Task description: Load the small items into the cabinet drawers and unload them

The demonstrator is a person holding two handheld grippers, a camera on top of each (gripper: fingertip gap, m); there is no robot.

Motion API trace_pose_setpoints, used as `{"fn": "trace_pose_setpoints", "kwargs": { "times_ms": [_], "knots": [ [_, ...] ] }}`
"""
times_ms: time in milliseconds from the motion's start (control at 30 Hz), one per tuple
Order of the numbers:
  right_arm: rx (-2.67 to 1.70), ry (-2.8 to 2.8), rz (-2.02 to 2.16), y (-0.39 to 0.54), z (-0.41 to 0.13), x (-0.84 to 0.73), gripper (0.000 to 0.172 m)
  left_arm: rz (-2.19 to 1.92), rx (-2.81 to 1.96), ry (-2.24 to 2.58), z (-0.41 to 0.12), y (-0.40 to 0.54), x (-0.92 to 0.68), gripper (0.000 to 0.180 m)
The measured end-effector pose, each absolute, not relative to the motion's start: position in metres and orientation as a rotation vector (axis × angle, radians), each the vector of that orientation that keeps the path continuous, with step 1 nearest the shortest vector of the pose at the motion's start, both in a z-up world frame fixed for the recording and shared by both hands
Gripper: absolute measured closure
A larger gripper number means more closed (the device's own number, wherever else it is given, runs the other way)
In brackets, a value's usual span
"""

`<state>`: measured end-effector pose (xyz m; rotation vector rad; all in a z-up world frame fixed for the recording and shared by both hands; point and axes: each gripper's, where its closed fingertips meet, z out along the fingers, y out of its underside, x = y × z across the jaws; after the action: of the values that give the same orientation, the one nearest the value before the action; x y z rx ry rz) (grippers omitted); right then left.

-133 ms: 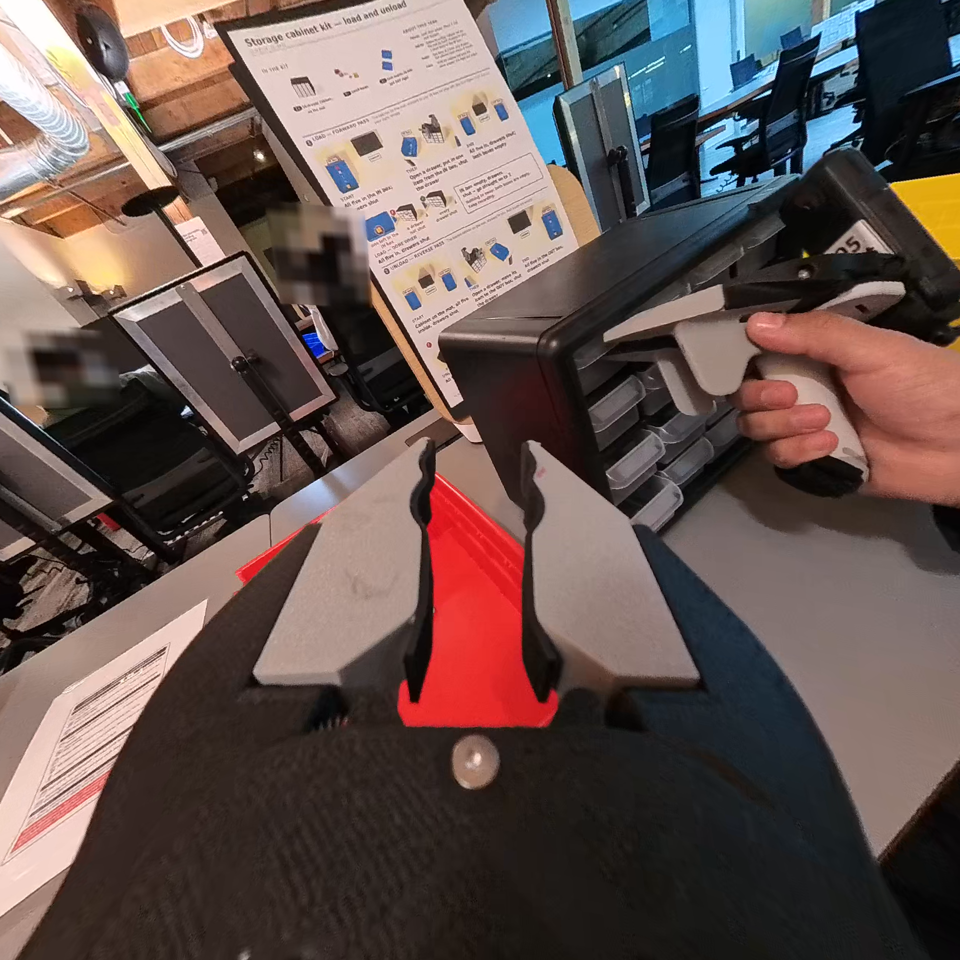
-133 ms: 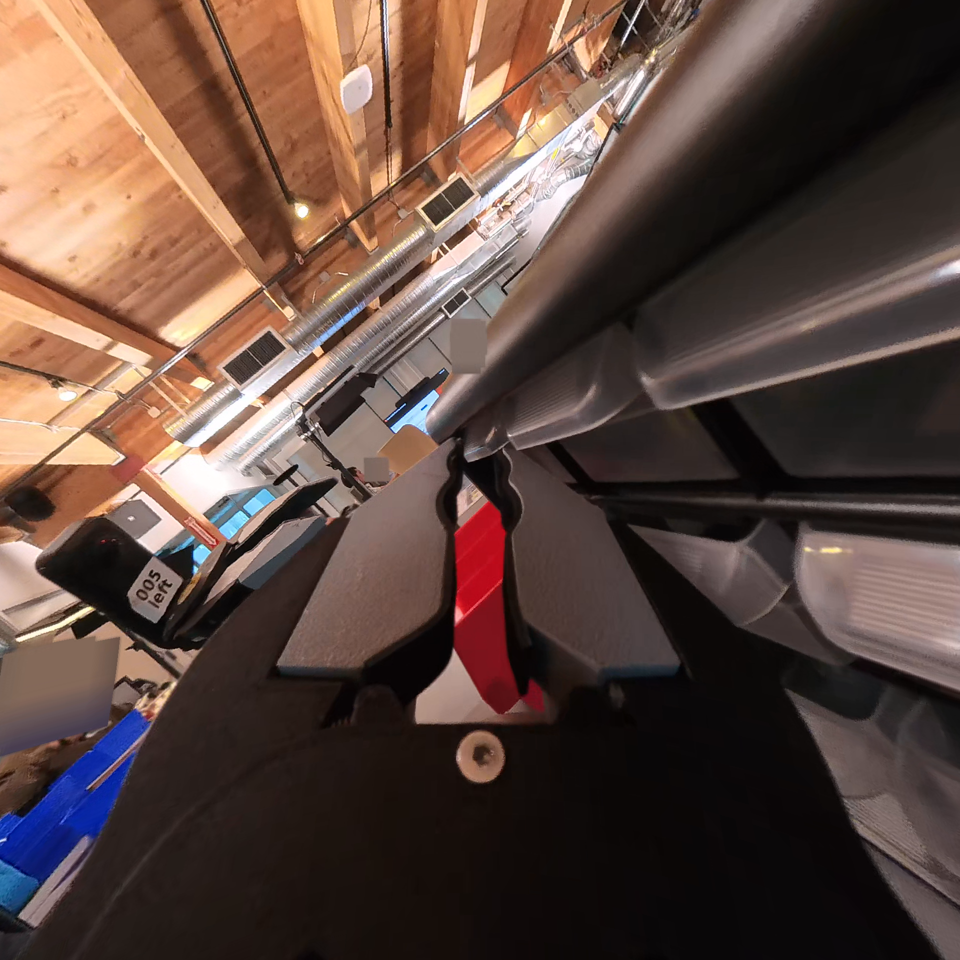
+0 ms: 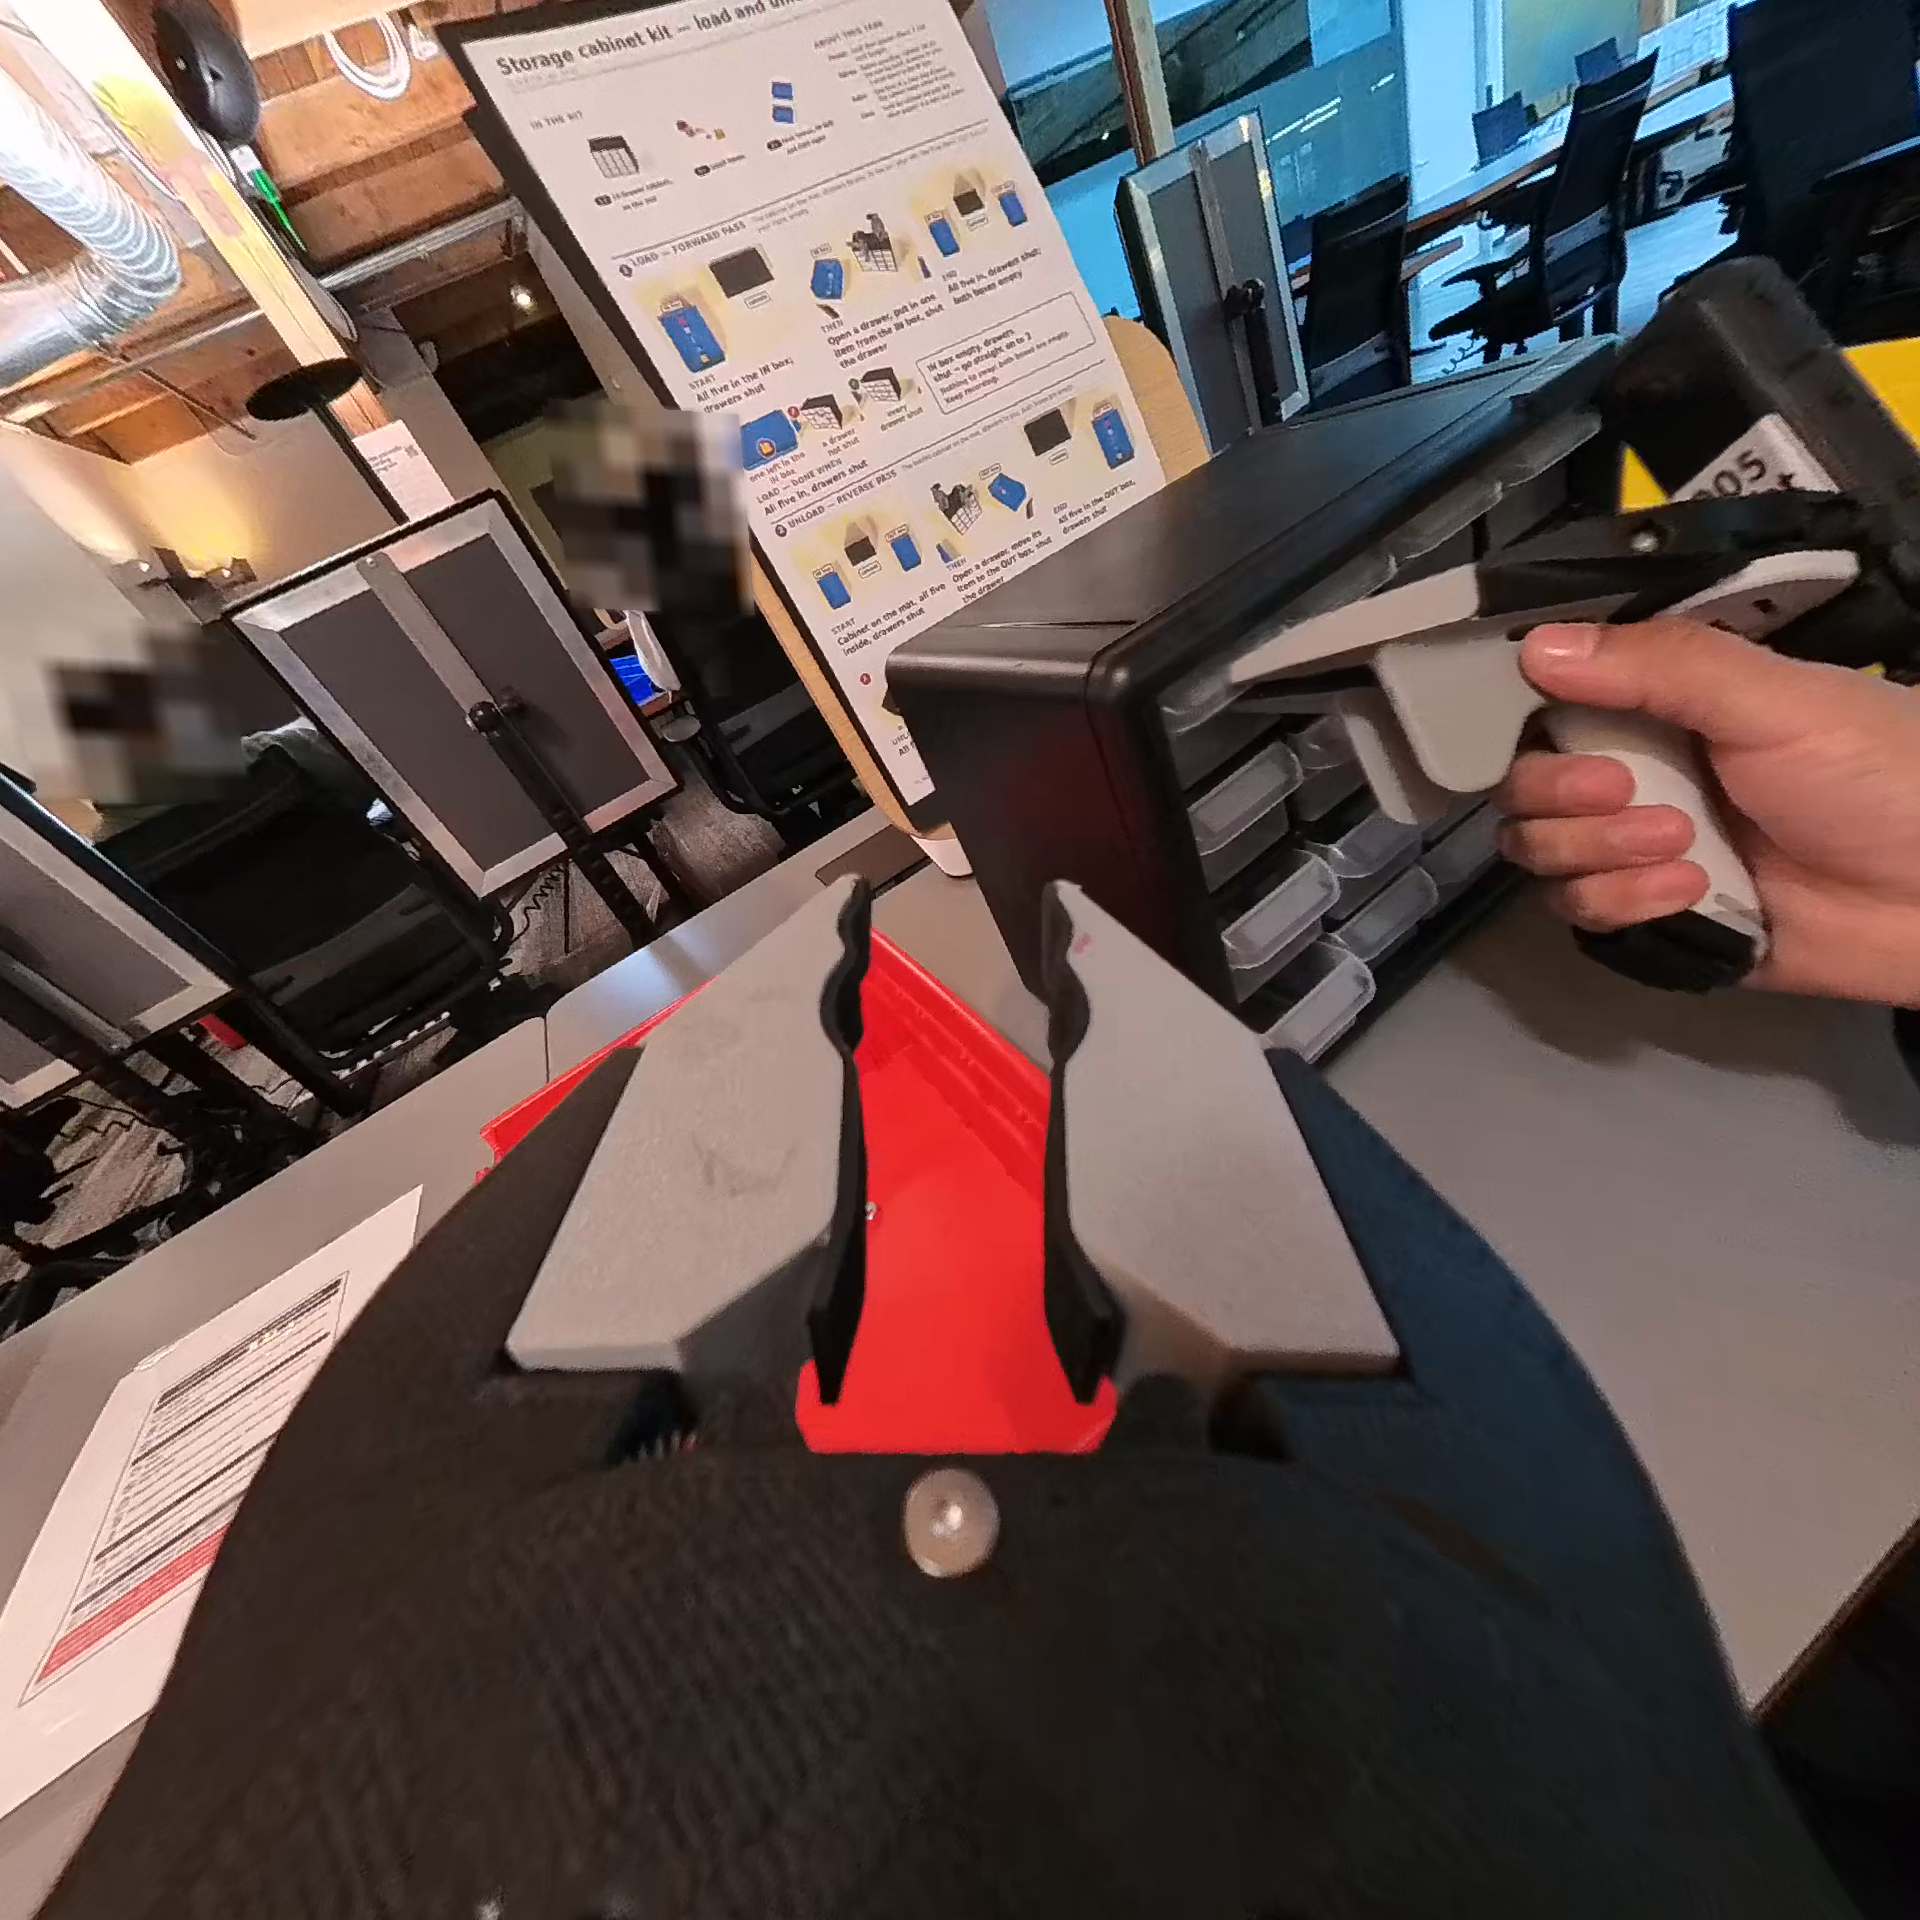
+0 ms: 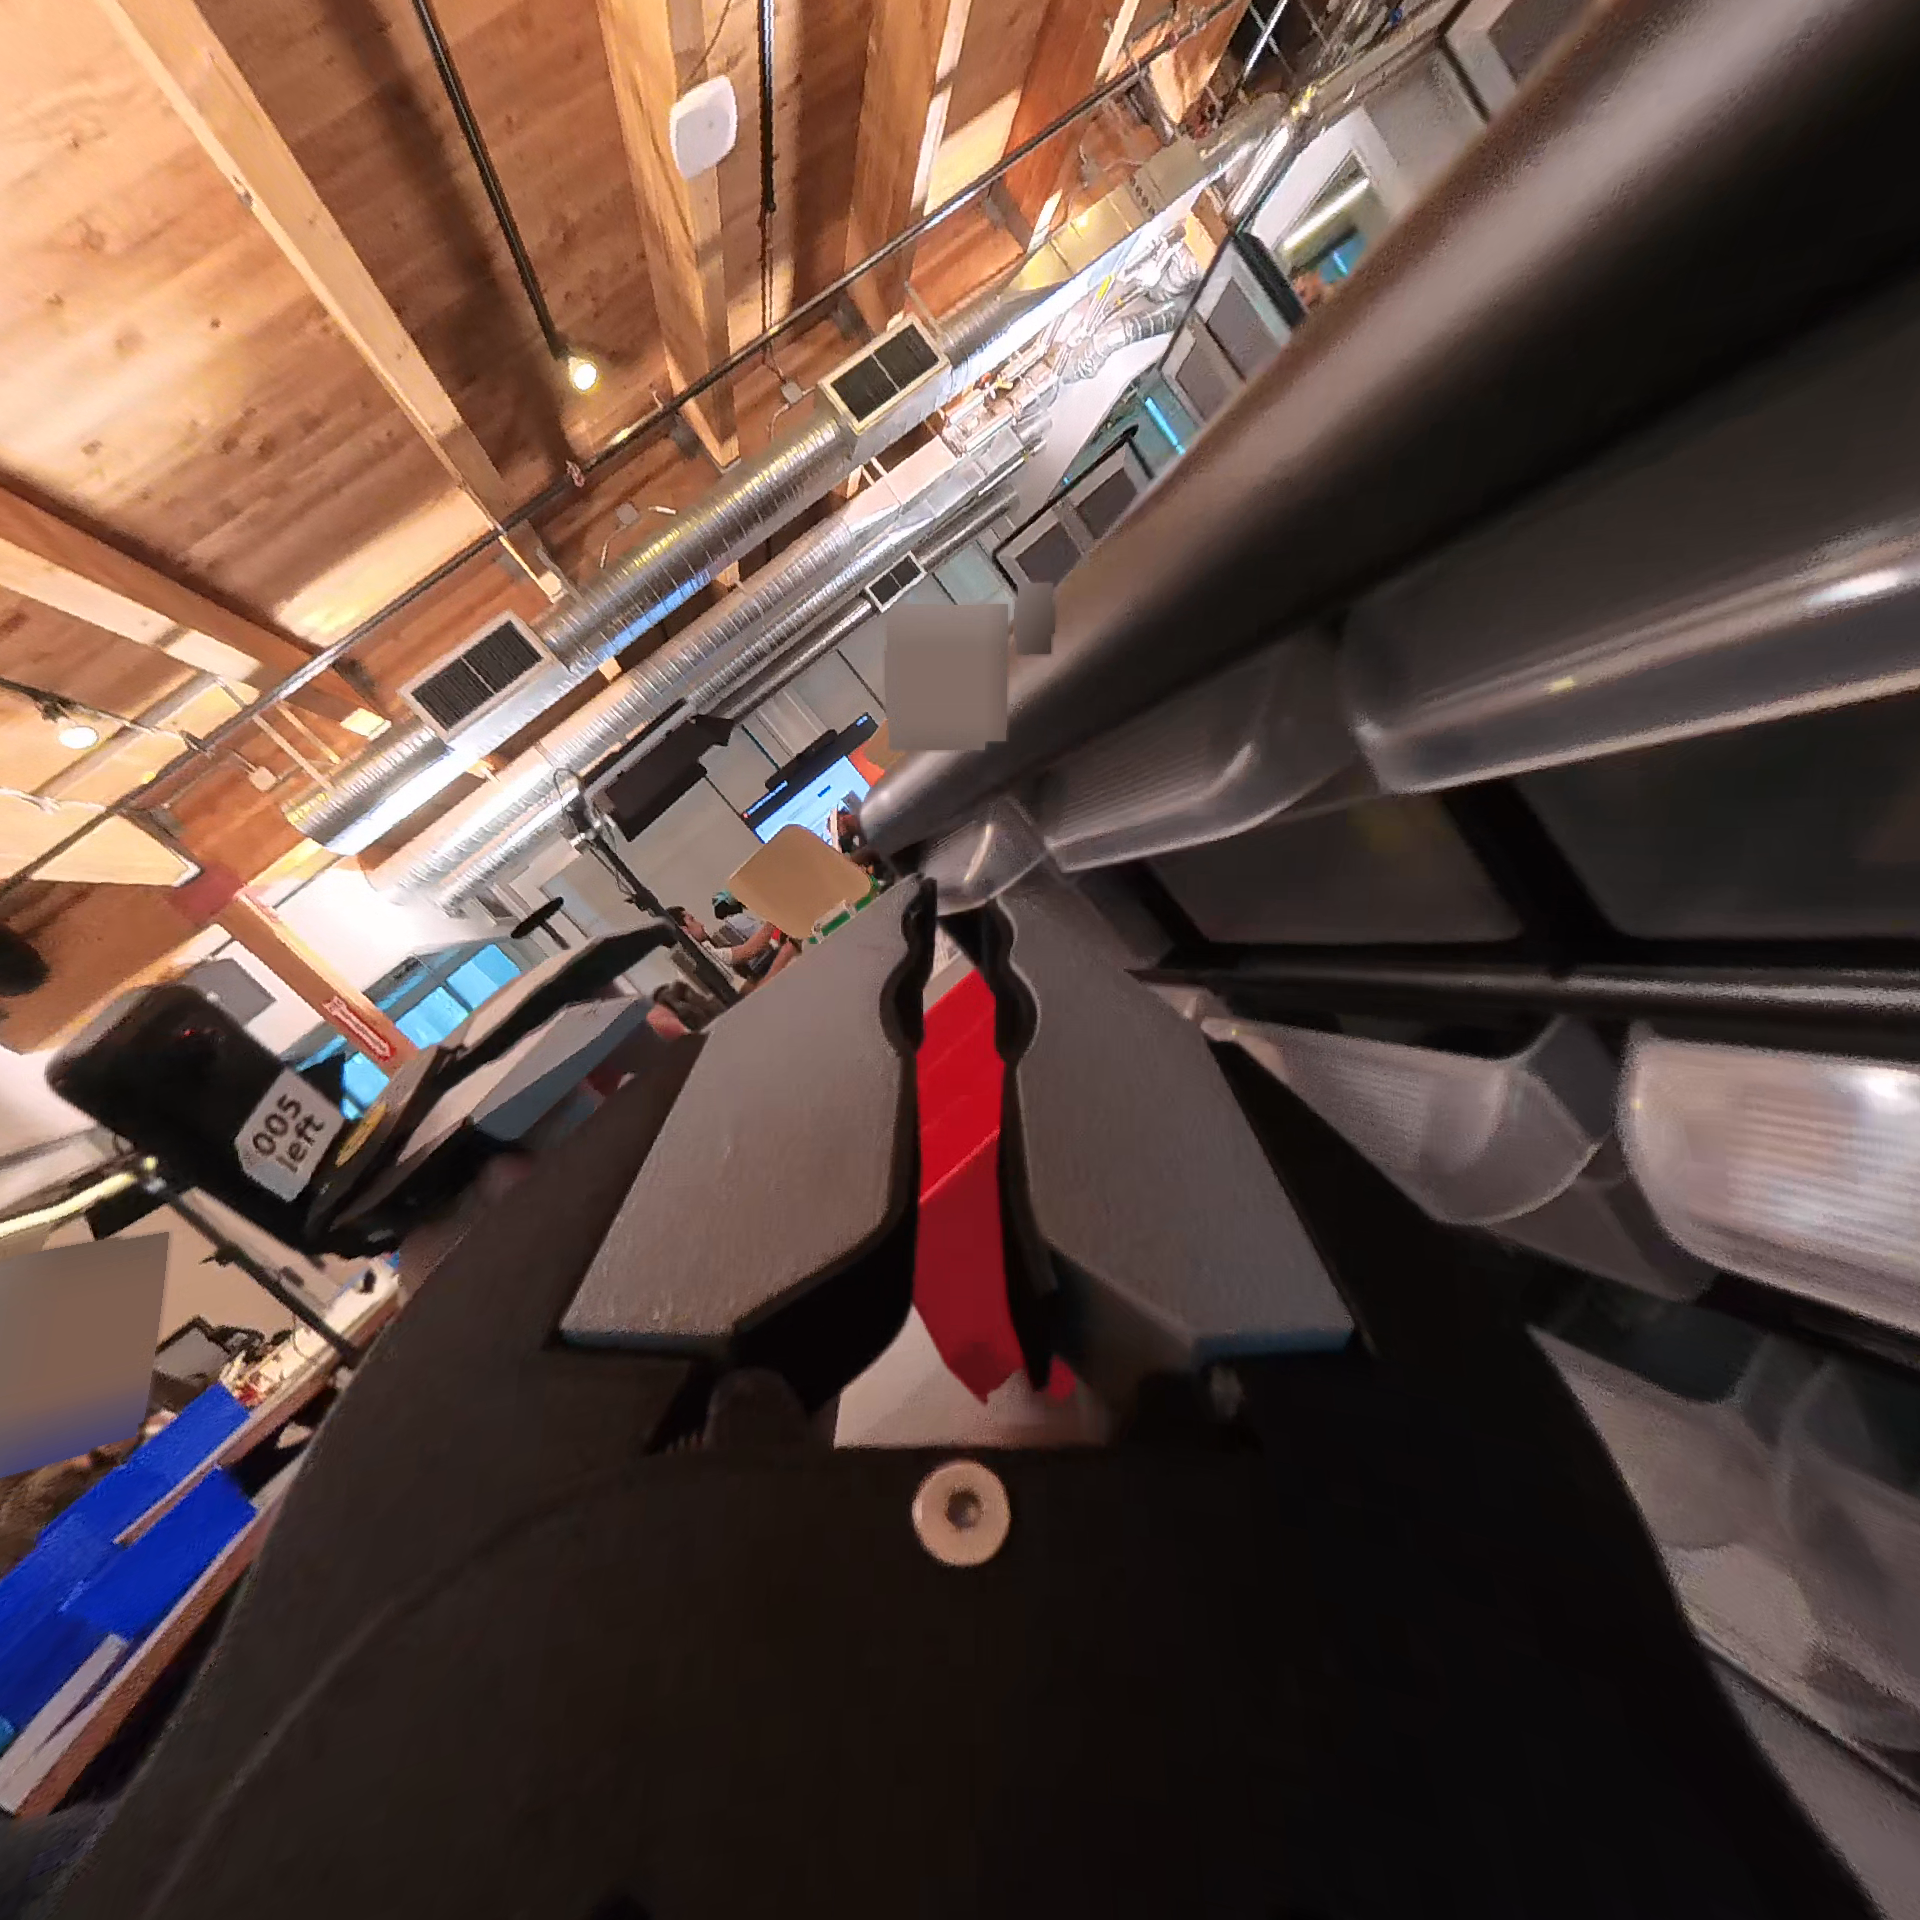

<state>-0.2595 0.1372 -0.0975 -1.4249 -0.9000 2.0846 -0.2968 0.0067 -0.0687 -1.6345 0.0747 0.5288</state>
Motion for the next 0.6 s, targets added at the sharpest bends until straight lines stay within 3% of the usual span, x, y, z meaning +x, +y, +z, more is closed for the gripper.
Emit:
{"fn": "trace_pose_setpoints", "kwargs": {
  "times_ms": [600],
  "knots": [
    [-1.363, -1.107, 2.027, 0.084, -0.099, -0.197, 0.167, 0.505, -1.725, 0.031, -0.089, 0.005, -0.315, 0.150]
  ]
}}
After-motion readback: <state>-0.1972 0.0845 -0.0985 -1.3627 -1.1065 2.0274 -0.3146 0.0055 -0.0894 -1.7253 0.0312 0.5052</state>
